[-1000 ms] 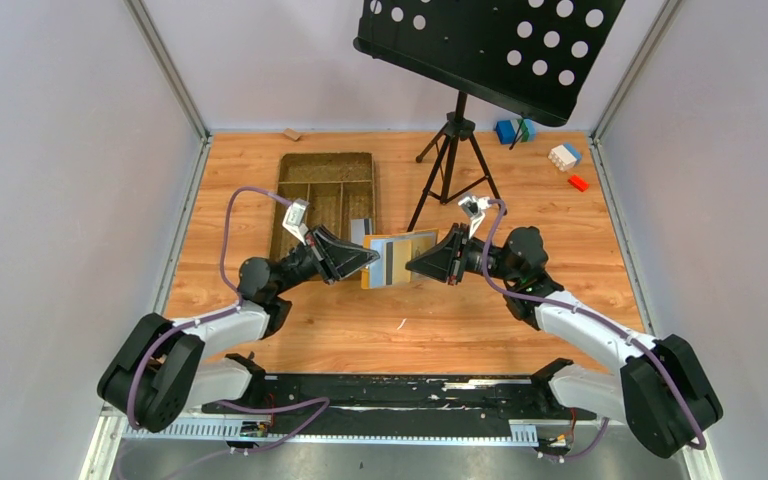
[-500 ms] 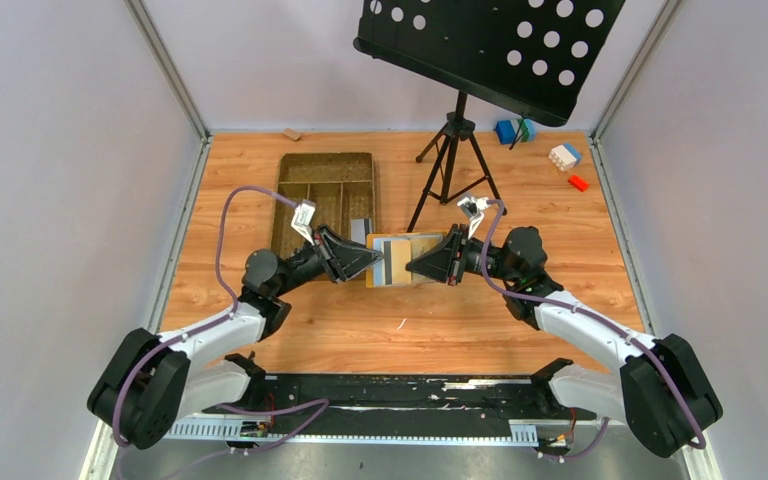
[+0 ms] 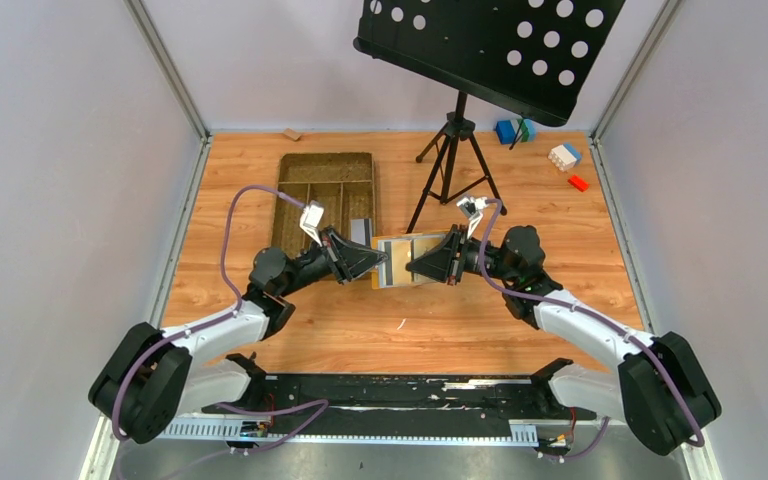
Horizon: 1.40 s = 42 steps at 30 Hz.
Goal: Take the credit cards out of the card holder
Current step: Remove the credit card from the card holder.
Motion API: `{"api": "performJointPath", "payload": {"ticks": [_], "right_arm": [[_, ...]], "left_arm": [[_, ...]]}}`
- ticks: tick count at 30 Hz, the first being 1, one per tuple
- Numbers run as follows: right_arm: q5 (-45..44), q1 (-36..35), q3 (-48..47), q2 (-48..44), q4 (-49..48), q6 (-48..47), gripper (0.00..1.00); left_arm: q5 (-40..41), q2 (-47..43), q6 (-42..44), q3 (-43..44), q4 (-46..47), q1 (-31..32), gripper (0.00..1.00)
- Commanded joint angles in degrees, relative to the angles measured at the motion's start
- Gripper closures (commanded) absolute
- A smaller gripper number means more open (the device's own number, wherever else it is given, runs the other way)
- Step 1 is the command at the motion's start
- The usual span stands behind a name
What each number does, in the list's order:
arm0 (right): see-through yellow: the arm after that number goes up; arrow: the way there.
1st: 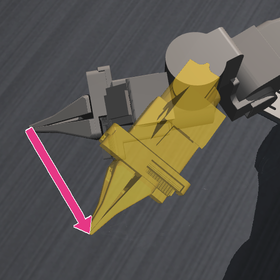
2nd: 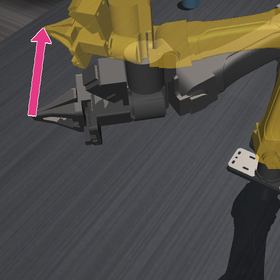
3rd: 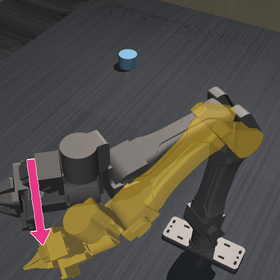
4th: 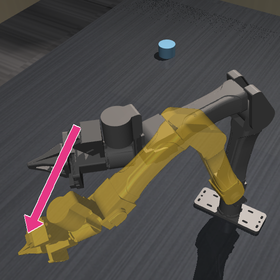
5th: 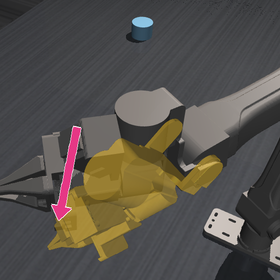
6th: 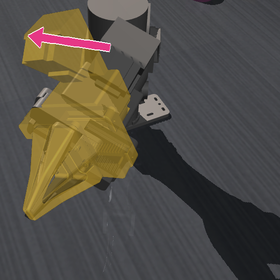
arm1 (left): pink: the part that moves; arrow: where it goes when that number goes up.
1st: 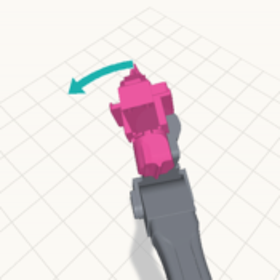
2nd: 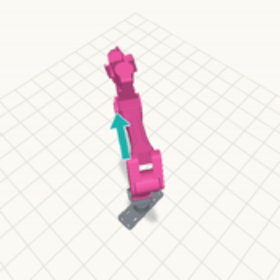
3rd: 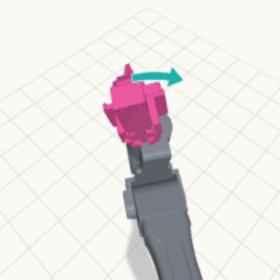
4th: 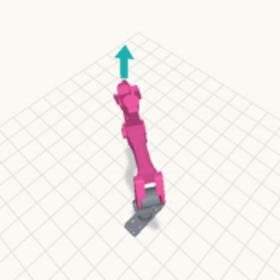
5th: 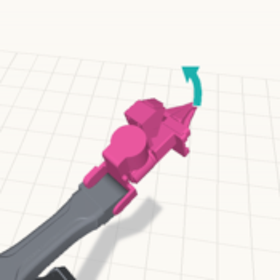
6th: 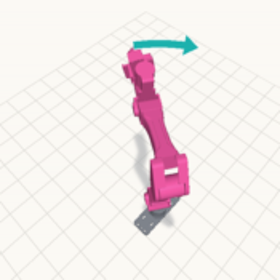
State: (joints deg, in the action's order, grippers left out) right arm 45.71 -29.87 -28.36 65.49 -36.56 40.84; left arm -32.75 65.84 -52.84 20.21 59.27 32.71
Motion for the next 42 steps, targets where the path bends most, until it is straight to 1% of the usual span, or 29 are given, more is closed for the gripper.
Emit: {"api": "performJointPath", "payload": {"ticks": [1, 9, 15, 22, 23, 24, 25, 26, 28, 31, 33, 36, 42], "right_arm": [[-2.94, -0.35, -0.79, -1.88, -0.29, -1.11, 1.00], [-4.06, 0.15, -0.76, -1.96, 0.73, -1.12, 1.00], [-4.92, 0.59, -0.30, -3.01, 1.22, -1.18, 1.00], [-3.71, 0.62, -0.71, -2.18, 0.69, -1.14, 1.00], [-3.36, 0.53, -0.78, -1.94, 0.51, -1.12, 1.00], [-2.90, 0.47, -0.89, -1.75, 0.21, -1.11, 1.00], [-2.46, 0.47, -0.96, -1.44, -0.24, -0.78, 1.00], [-2.13, 0.42, -0.96, -1.26, -0.79, -0.59, 1.00], [-1.59, 0.26, -1.00, -0.88, -1.35, -0.46, 1.00], [-1.07, 0.08, -1.16, -0.71, -1.76, -0.36, 1.00], [-1.07, -0.04, -1.23, -0.72, -1.61, -0.47, 1.00], [-1.23, -0.24, -1.56, -0.58, -0.94, -0.80, 1.00], [-1.54, -0.44, -2.32, 0.42, 0.66, -1.38, 1.00]], "left_arm": [[1.49, -3.50, 1.11, 0.80, 1.67, 0.55, 1.00], [3.71, -8.06, 0.66, -0.56, 0.71, -0.38, 1.00], [3.84, -8.35, 0.54, -0.85, 0.84, -0.80, 1.00], [3.12, -7.15, 0.72, -0.49, 0.97, -0.80, 1.00], [2.47, -6.73, 0.84, -0.21, 1.02, -0.76, 0.98], [1.76, -6.18, 0.97, 0.09, 1.05, -0.66, 0.88], [1.72, -5.59, 0.98, 0.17, 1.17, -0.56, 0.80], [1.81, -5.00, 0.94, 0.24, 1.47, -0.40, 0.76], [1.68, -3.79, 0.76, 0.25, 1.98, -0.24, 0.73], [1.71, -2.98, 1.43, 0.80, 0.87, -0.06, 0.71], [2.45, -3.10, 3.00, 1.56, -3.19, 0.14, 0.73], [3.42, -3.27, 5.83, 3.24, -8.28, 1.34, 0.72], [3.05, -2.52, 6.30, 4.07, -8.81, 2.41, 0.75]]}}
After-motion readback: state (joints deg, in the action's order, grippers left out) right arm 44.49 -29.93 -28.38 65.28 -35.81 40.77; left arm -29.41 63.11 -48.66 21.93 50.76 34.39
